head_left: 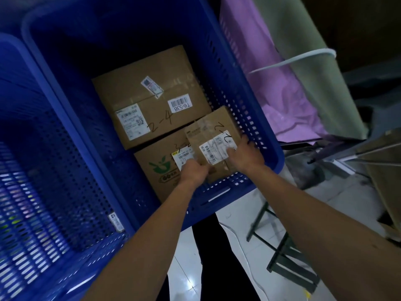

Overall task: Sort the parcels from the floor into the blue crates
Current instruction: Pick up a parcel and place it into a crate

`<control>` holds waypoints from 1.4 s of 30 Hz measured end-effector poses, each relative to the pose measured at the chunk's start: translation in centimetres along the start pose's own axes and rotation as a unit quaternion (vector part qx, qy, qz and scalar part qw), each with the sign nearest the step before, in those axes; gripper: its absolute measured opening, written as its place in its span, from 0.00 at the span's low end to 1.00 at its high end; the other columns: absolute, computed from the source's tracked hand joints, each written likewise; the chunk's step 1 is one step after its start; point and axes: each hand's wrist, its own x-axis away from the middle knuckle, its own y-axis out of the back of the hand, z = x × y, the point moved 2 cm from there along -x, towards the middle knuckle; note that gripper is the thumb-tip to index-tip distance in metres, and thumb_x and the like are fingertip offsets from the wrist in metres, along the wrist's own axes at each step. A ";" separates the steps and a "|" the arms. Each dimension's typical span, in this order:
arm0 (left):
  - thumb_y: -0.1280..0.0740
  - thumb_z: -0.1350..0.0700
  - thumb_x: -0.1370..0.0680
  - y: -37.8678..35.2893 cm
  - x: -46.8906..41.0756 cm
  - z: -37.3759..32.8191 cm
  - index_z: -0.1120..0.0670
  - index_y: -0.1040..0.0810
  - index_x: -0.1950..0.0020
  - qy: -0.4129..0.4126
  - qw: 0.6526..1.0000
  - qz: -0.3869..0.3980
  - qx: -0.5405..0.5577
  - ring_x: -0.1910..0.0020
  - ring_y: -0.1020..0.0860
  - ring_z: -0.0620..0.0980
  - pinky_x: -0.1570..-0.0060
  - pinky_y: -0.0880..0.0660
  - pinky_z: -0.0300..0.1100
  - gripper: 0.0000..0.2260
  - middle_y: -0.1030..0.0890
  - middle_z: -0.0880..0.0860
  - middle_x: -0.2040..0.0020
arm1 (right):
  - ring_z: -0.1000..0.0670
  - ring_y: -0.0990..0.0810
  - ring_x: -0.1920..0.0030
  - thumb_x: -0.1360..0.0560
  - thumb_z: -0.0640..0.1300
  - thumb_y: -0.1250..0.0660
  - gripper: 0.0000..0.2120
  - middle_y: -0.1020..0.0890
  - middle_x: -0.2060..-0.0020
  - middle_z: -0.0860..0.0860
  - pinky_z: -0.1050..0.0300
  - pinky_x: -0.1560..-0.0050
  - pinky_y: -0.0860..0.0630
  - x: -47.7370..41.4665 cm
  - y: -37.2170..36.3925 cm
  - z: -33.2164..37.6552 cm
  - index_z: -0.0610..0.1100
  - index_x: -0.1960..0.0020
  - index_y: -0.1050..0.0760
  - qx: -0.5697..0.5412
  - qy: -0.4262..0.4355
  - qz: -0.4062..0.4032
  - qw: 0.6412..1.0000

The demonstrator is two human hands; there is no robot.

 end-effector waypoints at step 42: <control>0.35 0.50 0.19 10.5 14.7 -5.5 0.54 0.21 0.51 -0.078 0.990 -0.079 -0.090 0.51 0.17 0.54 0.47 0.20 0.51 0.09 0.16 0.55 0.52 | 0.38 0.28 0.37 0.18 0.54 0.43 0.23 0.31 0.32 0.40 0.47 0.42 0.29 11.2 2.7 4.6 0.41 0.29 0.33 0.187 0.235 0.100 0.948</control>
